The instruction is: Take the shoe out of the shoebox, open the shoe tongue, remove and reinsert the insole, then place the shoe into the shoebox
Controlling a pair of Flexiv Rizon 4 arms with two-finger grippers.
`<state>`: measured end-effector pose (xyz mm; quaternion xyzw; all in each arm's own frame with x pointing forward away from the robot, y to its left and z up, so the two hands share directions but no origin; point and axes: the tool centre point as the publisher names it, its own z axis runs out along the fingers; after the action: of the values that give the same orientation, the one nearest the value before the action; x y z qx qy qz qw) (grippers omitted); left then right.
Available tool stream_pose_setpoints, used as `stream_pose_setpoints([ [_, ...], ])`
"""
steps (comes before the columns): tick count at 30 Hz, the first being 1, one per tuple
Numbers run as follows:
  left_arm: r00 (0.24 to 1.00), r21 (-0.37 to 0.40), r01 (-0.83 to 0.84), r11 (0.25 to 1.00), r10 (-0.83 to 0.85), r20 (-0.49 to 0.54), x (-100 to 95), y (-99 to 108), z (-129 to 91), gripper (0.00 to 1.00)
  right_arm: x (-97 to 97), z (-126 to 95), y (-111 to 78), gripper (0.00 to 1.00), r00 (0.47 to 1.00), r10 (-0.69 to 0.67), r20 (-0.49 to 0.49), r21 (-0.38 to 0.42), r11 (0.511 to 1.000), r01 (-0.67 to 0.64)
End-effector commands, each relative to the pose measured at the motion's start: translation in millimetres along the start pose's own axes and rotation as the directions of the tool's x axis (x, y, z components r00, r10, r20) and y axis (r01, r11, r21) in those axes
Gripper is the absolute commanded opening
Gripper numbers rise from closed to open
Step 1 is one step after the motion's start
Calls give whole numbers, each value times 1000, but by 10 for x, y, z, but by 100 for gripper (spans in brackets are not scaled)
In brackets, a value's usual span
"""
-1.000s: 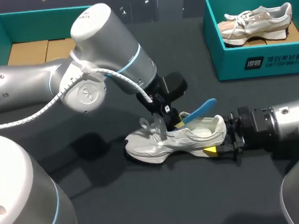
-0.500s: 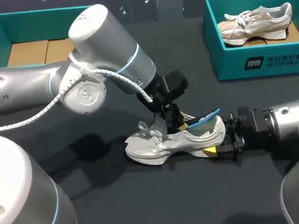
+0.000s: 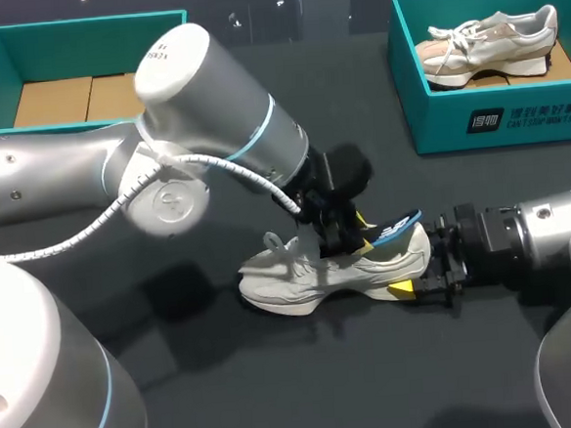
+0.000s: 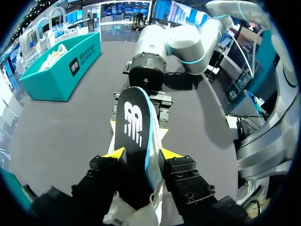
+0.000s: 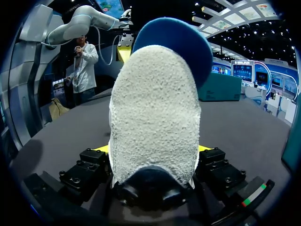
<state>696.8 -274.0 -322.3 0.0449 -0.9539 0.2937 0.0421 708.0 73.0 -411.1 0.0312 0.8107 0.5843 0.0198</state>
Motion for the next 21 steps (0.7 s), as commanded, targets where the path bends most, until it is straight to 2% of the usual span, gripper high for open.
stream_pose_setpoints([
  [1,999,3,-10,1000,10,33,84,-14,81,45,15,8,5,0,1000,0,1,3,1000,0],
  [15,989,7,-43,999,41,139,31,-105,219,45,15,8,5,0,1000,0,1,3,1000,0],
  [21,974,23,-62,998,55,220,32,-159,317,45,15,8,5,0,1000,0,1,3,1000,0],
])
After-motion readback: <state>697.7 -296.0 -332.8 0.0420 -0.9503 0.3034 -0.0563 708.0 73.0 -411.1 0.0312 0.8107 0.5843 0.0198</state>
